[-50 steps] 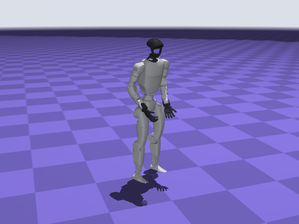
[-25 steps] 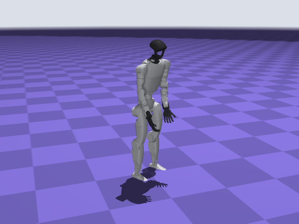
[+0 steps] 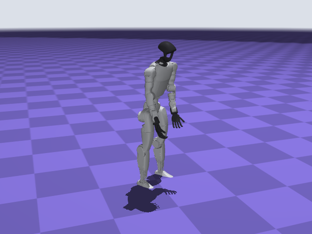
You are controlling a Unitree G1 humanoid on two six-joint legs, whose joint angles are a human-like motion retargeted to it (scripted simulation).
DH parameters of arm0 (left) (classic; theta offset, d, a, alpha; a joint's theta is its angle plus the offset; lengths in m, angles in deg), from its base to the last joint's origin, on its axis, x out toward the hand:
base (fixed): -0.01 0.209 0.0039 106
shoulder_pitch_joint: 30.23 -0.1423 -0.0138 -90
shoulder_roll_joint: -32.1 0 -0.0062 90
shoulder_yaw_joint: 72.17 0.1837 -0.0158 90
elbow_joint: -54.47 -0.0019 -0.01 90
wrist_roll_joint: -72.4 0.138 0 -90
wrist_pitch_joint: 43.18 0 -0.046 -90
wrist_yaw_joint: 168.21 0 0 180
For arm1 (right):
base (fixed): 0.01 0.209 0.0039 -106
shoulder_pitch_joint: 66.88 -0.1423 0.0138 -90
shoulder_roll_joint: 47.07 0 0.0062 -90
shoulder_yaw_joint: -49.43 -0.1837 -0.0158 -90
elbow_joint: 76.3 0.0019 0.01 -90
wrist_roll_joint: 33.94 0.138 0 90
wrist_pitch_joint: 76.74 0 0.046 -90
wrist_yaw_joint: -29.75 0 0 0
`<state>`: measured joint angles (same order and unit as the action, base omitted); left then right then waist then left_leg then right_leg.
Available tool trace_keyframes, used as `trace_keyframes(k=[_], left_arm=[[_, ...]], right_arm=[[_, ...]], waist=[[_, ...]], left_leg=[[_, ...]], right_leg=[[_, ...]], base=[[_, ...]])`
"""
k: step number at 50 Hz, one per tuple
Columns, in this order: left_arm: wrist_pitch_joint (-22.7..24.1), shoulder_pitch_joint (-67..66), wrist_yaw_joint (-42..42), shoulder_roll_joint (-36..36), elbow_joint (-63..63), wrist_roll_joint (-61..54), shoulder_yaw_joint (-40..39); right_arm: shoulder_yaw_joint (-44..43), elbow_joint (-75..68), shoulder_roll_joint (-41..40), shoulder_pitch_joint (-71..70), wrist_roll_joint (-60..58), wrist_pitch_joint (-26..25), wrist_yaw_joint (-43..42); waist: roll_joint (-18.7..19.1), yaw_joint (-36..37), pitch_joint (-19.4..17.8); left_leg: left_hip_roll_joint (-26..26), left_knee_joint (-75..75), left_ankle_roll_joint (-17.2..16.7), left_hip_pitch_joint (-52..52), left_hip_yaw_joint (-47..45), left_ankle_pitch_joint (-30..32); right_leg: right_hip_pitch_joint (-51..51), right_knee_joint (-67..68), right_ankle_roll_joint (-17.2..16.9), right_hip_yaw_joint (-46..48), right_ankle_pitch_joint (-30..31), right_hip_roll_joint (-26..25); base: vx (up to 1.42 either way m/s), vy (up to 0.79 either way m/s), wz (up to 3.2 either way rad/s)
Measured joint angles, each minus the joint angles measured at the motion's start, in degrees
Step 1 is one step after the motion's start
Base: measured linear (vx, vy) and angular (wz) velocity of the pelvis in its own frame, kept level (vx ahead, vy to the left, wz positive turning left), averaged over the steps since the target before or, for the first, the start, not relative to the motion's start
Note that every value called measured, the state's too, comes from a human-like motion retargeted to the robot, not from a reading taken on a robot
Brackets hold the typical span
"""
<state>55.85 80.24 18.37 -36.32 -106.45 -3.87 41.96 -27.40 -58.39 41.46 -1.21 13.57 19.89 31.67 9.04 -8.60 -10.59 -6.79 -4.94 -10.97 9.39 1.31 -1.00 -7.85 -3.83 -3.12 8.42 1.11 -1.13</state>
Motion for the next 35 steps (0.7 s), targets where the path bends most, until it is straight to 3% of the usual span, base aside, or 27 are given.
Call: trace_keyframes(k=[9, 21, 35], left_arm=[[-1.6, -4.5, 1.3, -4.5, 3.0, 16.2, 2.3], [-1.9, -16.0, 1.1, -15.0, 13.6, 40.0, 1.2], [-1.7, -22.2, -3.1, -19.0, 9.3, 56.9, -3.9]], right_arm=[[1.5, 7.0, 1.9, 2.2, -11.2, -1.2, 0.9], [4.0, 17.5, 3.1, 16.3, -29.4, -2.0, 2.9], [8.7, 10.9, -1.4, 22.6, -41.7, -3.3, 4.7]], waist=[[-0.6, 2.0, 2.5], [-3.3, 6.8, 8.0], [-6.7, 11.5, 11.3]], left_leg=[[0.2, 0.2, -0.3, -1.1, 1.6, -0.7], [1.2, 0.4, 0.1, -4.7, 4.1, -2.6], [3.0, 0.5, 0.7, -8.6, 7.6, -4.6]], right_leg=[[2.8, -0.6, 0.4, 1.9, -0.5, 0.0], [8.0, 0.1, 0.7, 4.3, -2.8, 0.7], [13.1, 2.6, 1.0, 7.7, -5.6, 2.2]], base=[[0.02, 0.02, 0.29], [0.06, 0.03, 0.34], [0.06, 0.04, 0.37]])
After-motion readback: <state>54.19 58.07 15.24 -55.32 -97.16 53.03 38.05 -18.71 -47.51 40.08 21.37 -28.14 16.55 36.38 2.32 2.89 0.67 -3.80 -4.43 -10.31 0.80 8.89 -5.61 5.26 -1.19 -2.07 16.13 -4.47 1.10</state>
